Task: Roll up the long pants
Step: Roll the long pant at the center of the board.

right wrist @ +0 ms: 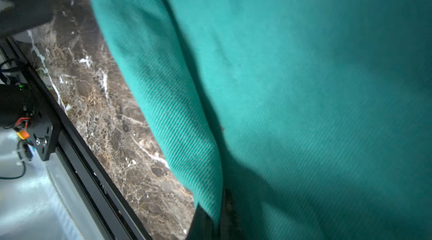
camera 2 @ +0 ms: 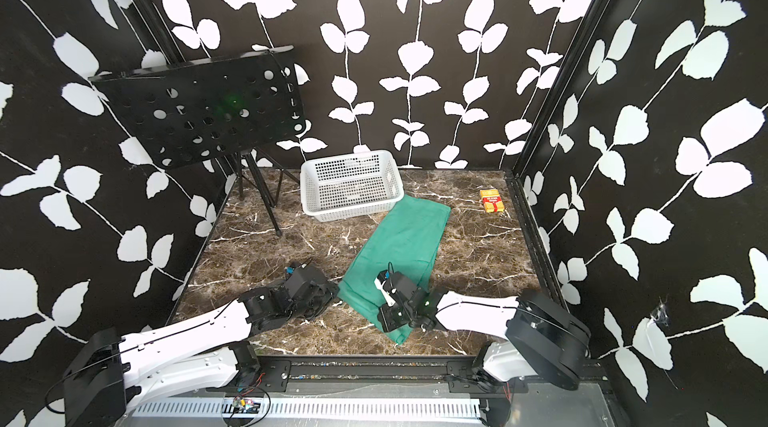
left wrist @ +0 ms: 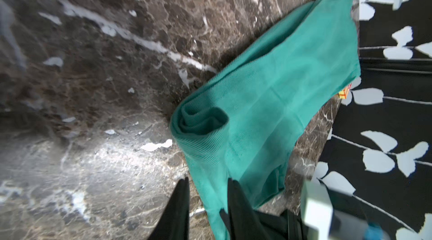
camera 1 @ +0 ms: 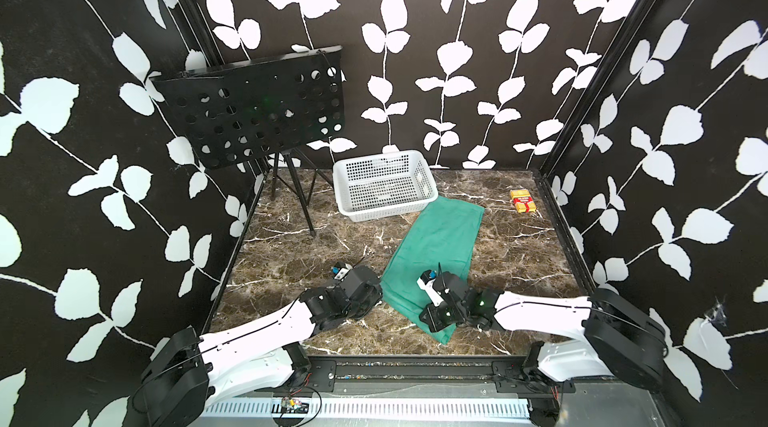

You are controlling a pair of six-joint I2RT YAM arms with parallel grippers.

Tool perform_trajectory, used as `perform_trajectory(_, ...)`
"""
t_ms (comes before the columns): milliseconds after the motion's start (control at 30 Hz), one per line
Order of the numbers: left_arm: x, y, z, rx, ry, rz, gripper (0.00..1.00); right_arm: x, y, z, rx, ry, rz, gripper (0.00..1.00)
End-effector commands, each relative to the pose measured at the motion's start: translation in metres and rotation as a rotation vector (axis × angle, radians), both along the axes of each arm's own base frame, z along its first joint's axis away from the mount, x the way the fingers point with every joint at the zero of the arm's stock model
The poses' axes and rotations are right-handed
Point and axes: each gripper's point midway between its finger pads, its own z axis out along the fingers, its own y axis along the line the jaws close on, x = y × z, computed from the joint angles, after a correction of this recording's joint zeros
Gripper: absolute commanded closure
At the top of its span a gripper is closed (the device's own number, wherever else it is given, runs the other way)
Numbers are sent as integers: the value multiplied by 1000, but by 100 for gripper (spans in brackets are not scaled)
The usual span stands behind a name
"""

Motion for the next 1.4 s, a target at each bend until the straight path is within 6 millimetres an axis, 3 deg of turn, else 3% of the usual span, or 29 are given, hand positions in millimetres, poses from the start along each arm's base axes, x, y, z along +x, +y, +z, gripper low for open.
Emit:
perform_trajectory(0,-6,-10,-10,3,5,-100,73,-5,3,5,25,136,-5,100)
perform_trajectory(233,0,-44,-21,4,48,-192,66,3,-5,3,6,177,-42,100)
perform_trajectory(333,1,-45,-37,8,91,-147,66,6,-9,2,-6,180,-60,100)
perform_trajectory(500,12,-49,-48,18,120,-113,55,8,-13,0,-17,182,-70,100)
perform_trajectory(633,5,-42,-63,89,237,-104,54,12,-20,-1,-44,169,-92,98)
perform_trajectory(833,-10,-25,-78,203,384,-77,59,33,-48,27,-152,-62,-110,57)
perform_trajectory(933,-12,-20,-82,229,406,-66,63,35,-56,47,-198,-267,-52,50)
perform_trajectory(1133,-10,-14,-84,255,435,-45,66,2,-30,76,-223,-674,236,45)
perform_trajectory(1367,-9,-14,-84,262,440,-44,66,-14,-3,51,-362,-780,413,42)
